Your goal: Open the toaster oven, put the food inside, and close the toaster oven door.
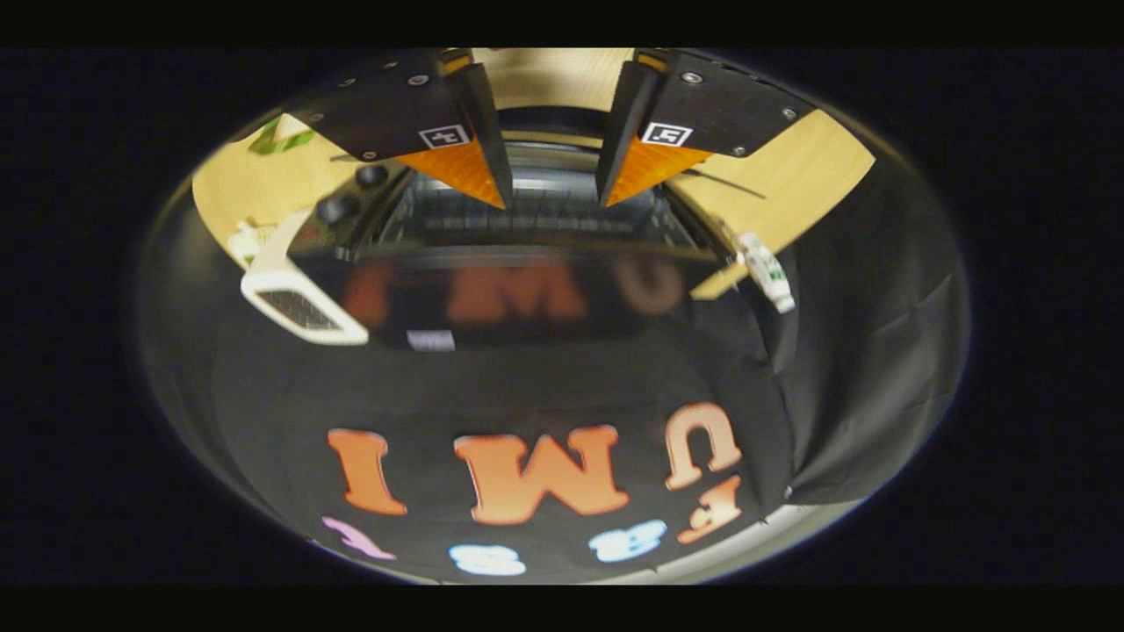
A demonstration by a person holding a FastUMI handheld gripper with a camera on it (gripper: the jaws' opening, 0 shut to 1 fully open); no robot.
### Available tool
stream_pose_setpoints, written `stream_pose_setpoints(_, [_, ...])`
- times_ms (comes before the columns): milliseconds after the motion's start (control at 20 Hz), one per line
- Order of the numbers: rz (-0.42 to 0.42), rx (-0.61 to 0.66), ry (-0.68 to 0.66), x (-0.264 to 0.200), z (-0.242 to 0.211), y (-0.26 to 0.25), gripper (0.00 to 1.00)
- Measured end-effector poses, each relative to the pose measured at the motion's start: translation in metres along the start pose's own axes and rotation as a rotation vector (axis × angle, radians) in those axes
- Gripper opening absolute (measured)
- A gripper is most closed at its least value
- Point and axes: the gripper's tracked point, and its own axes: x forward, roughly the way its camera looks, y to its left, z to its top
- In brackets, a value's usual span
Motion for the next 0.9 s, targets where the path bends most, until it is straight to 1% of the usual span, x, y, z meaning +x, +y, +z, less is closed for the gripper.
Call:
stream_pose_setpoints(50, [0.008, 0.057, 0.106, 0.000, -0.032, -0.002, 0.57])
stream_pose_setpoints(100, [0.014, 0.118, 0.093, -0.004, -0.037, -0.006, 0.56])
stream_pose_setpoints(150, [0.018, 0.157, 0.120, 0.000, -0.055, -0.009, 0.54])
stream_pose_setpoints(200, [0.017, 0.164, 0.124, 0.003, -0.061, -0.011, 0.54])
stream_pose_setpoints(350, [-0.001, 0.083, 0.112, 0.009, -0.067, -0.003, 0.52])
stream_pose_setpoints(550, [-0.022, 0.027, 0.121, 0.009, -0.071, -0.006, 0.59])
stream_pose_setpoints(600, [-0.029, 0.009, 0.141, 0.013, -0.077, -0.005, 0.62])
stream_pose_setpoints(700, [-0.044, -0.012, 0.189, 0.016, -0.090, -0.004, 0.65])
stream_pose_setpoints(800, [-0.054, -0.030, 0.172, 0.023, -0.087, -0.004, 0.66])
stream_pose_setpoints(900, [-0.055, -0.063, 0.183, 0.023, -0.089, -0.003, 0.66])
